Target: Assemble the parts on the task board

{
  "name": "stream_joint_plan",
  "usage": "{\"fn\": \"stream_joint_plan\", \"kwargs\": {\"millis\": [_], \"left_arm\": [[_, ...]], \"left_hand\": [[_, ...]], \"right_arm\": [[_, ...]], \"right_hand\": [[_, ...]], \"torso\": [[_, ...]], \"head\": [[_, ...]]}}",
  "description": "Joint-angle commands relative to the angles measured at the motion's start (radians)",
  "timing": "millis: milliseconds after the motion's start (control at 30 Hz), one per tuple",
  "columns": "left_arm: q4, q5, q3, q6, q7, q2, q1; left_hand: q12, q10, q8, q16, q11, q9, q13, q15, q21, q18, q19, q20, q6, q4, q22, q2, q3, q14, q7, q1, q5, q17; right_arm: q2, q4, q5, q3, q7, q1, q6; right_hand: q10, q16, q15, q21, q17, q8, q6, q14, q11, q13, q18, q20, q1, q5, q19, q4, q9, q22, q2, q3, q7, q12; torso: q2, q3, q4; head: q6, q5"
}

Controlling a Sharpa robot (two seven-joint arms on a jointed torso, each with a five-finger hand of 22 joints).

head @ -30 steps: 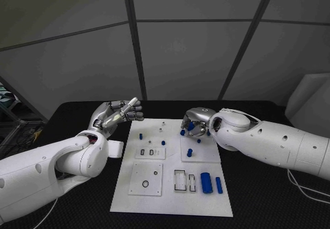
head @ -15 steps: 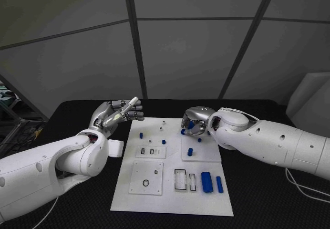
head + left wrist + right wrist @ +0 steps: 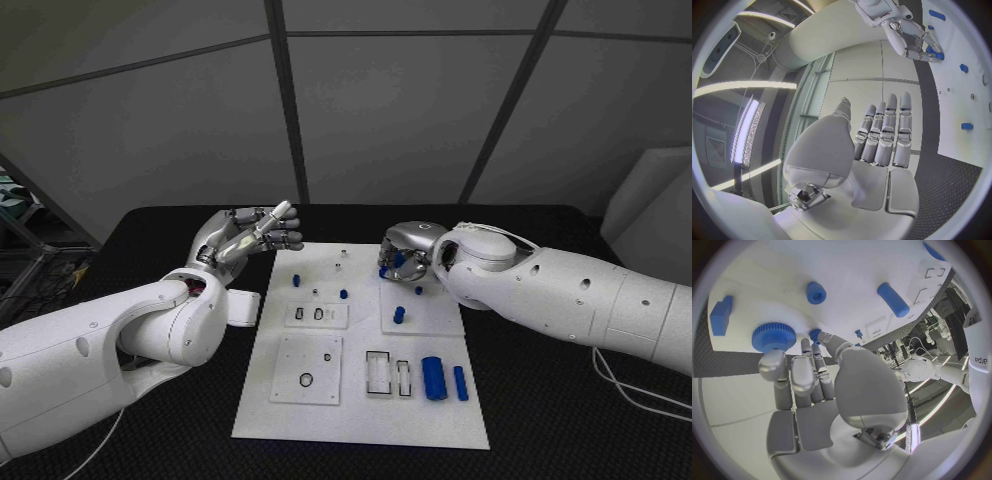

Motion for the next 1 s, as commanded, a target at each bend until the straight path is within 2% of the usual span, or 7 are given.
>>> {"fn": "stream_joint_plan", "kwargs": {"millis": [33, 333, 533, 700, 833, 1000], "left_arm": [[0.001, -0.008, 0.001, 0.015, 0.002, 0.000, 0.001], [-0.001, -0.008, 0.001, 0.020, -0.001, -0.001, 0.002], [-0.003, -0.008, 0.001, 0.021, -0.004, -0.002, 0.002], [-0.002, -0.008, 0.001, 0.022, -0.004, -0.003, 0.002], [-0.003, -0.008, 0.001, 0.021, -0.004, -0.005, 0.002], [-0.002, -0.008, 0.001, 0.021, -0.005, -0.007, 0.002]], "left_hand": [[-0.005, 0.002, -0.005, -0.007, 0.005, -0.001, -0.001, 0.005, 0.006, 0.011, 0.006, 0.002, 0.000, -0.004, 0.001, 0.002, -0.004, -0.003, 0.007, 0.003, -0.004, 0.002], [-0.009, 0.000, -0.008, -0.010, 0.007, -0.001, -0.001, 0.006, 0.006, 0.011, 0.005, 0.002, -0.002, -0.005, 0.001, 0.002, -0.006, -0.004, 0.009, 0.004, -0.004, 0.003], [-0.009, 0.000, -0.008, -0.010, 0.007, -0.001, -0.001, 0.006, 0.006, 0.011, 0.005, 0.002, -0.002, -0.005, 0.001, 0.002, -0.006, -0.004, 0.009, 0.004, -0.004, 0.003], [-0.010, -0.001, -0.010, -0.012, 0.007, -0.001, -0.001, 0.006, 0.006, 0.011, 0.004, 0.002, -0.002, -0.005, 0.002, 0.003, -0.006, -0.004, 0.010, 0.004, -0.004, 0.004], [-0.010, -0.001, -0.010, -0.012, 0.007, -0.001, -0.001, 0.006, 0.006, 0.011, 0.004, 0.002, -0.002, -0.005, 0.002, 0.003, -0.006, -0.004, 0.010, 0.004, -0.004, 0.004], [-0.010, -0.001, -0.010, -0.012, 0.007, -0.001, -0.001, 0.006, 0.006, 0.011, 0.004, 0.002, -0.002, -0.005, 0.002, 0.003, -0.006, -0.004, 0.010, 0.004, -0.004, 0.004]], "right_arm": [[0.007, -0.005, -0.004, 0.000, 0.001, 0.003, 0.029], [0.016, -0.015, -0.004, 0.000, 0.001, 0.003, 0.045], [0.019, -0.018, -0.004, 0.000, 0.004, 0.002, 0.029], [0.015, -0.010, -0.001, 0.000, 0.012, 0.002, -0.041], [0.005, 0.009, 0.014, 0.001, 0.019, 0.002, -0.111], [-0.004, 0.029, 0.027, 0.001, 0.018, 0.002, -0.178]], "right_hand": [[0.009, 0.007, -0.001, 0.007, 0.005, 0.003, 0.007, 0.031, 0.001, 0.001, -0.017, 0.001, 0.010, -0.005, 0.012, -0.002, 0.001, 0.007, -0.001, 0.008, 0.000, 0.006], [0.021, 0.020, -0.003, 0.020, 0.018, 0.004, 0.014, 0.031, -0.001, 0.001, -0.019, 0.000, 0.012, -0.008, 0.018, 0.001, 0.002, 0.024, 0.000, 0.018, -0.001, 0.007], [0.033, 0.031, -0.005, 0.032, 0.026, 0.013, 0.043, 0.029, -0.004, 0.001, -0.021, 0.000, 0.020, -0.009, 0.021, 0.001, 0.006, 0.040, 0.006, 0.033, -0.002, 0.007], [0.063, 0.037, -0.012, 0.059, 0.027, 0.025, 0.076, 0.027, -0.013, 0.005, -0.029, -0.004, 0.038, -0.029, 0.045, -0.004, 0.011, 0.086, 0.021, 0.055, -0.009, 0.017], [0.077, 0.042, -0.015, 0.075, 0.029, 0.029, 0.088, 0.026, -0.016, 0.007, -0.034, -0.007, 0.042, -0.023, 0.059, -0.007, 0.012, 0.112, 0.022, 0.064, -0.010, 0.019], [0.078, 0.046, -0.016, 0.079, 0.034, 0.029, 0.090, 0.027, -0.016, 0.007, -0.035, -0.007, 0.042, -0.017, 0.062, -0.008, 0.012, 0.118, 0.020, 0.067, -0.009, 0.017]], "torso": [[0.001, -0.0003, 0.0000], [0.002, -0.0002, -0.0006], [0.002, -0.0001, -0.0011], [0.002, -0.0004, -0.0013], [0.002, 0.0005, -0.0023], [0.002, -0.0016, -0.0018]], "head": [[-0.004, 0.002], [-0.006, 0.004], [-0.004, 0.004], [-0.004, 0.008], [0.000, 0.012], [0.009, 0.013]]}}
